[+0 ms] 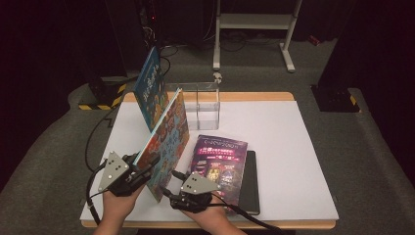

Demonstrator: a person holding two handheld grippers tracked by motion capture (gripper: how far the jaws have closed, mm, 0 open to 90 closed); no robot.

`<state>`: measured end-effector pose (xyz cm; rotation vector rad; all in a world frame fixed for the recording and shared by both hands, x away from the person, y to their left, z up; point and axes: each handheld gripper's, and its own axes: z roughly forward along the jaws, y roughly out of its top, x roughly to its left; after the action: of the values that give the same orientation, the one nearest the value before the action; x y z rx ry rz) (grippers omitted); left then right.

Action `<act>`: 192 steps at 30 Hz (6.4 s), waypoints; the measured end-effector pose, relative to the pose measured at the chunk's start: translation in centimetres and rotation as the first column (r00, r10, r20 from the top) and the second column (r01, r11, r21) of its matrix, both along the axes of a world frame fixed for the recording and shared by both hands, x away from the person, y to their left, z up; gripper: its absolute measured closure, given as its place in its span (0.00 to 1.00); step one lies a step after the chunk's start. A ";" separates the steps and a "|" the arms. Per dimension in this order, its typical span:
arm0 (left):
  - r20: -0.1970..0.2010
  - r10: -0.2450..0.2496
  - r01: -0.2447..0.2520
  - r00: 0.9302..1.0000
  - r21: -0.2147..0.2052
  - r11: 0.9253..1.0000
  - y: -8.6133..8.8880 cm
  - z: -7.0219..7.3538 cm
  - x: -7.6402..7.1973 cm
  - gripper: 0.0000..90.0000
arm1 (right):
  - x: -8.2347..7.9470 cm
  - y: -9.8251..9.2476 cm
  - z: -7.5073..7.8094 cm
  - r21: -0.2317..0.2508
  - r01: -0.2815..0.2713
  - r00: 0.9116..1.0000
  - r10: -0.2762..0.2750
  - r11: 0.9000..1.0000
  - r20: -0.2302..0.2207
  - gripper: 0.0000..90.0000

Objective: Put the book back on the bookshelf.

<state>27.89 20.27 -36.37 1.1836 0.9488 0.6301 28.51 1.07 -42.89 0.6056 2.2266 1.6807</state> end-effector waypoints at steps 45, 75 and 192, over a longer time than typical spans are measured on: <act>-0.032 0.082 -0.082 0.996 -0.016 0.996 2.8 -1.4 0.5 0.89 | 4.8 -16.4 -1.4 -0.030 0.428 0.902 -0.429 0.904 -0.060 0.49; -0.066 0.008 -0.009 0.998 -0.007 1.000 5.1 -1.3 1.9 0.84 | 5.0 -16.8 -2.3 -0.046 0.437 0.894 -0.439 0.898 -0.085 0.49; -0.051 0.223 -0.226 0.973 -0.047 0.973 3.5 5.4 8.3 0.91 | 4.1 -20.8 -2.6 -0.015 0.469 0.880 -0.468 0.883 -0.075 0.49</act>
<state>36.21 23.80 -30.94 1.0557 1.1413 0.7564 32.59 -19.72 -45.48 1.1238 1.9119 1.4269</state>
